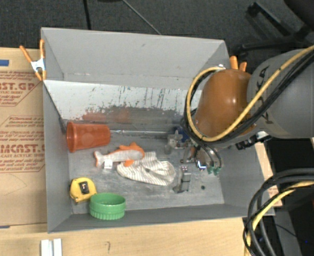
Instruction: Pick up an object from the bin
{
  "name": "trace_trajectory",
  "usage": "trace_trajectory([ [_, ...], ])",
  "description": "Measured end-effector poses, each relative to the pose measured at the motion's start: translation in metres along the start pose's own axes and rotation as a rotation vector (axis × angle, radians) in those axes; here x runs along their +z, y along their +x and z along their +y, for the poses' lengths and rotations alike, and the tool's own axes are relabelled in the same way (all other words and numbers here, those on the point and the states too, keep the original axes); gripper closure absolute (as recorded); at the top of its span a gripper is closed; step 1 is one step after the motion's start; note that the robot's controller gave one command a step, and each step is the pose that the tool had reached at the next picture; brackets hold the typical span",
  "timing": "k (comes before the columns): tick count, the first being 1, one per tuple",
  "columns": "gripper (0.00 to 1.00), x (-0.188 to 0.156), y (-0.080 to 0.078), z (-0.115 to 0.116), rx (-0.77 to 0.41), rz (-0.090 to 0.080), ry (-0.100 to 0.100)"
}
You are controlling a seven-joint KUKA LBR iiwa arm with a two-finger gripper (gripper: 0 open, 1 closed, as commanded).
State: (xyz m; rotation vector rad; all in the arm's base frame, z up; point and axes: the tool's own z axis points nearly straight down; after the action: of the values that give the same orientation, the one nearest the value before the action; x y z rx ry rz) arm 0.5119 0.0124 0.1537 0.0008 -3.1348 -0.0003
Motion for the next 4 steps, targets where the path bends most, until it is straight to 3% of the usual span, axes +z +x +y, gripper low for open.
trace_trajectory([
  [1,0.0,-0.004,-0.002,0.0,0.0,-0.007,0.0],
  [2,0.0,0.025,-0.023,0.026,-0.048,-0.011,0.001],
  [3,1.0,0.076,-0.036,0.055,-0.181,-0.009,0.0],
  [4,1.0,0.076,-0.036,0.054,-0.181,-0.009,0.0],
])
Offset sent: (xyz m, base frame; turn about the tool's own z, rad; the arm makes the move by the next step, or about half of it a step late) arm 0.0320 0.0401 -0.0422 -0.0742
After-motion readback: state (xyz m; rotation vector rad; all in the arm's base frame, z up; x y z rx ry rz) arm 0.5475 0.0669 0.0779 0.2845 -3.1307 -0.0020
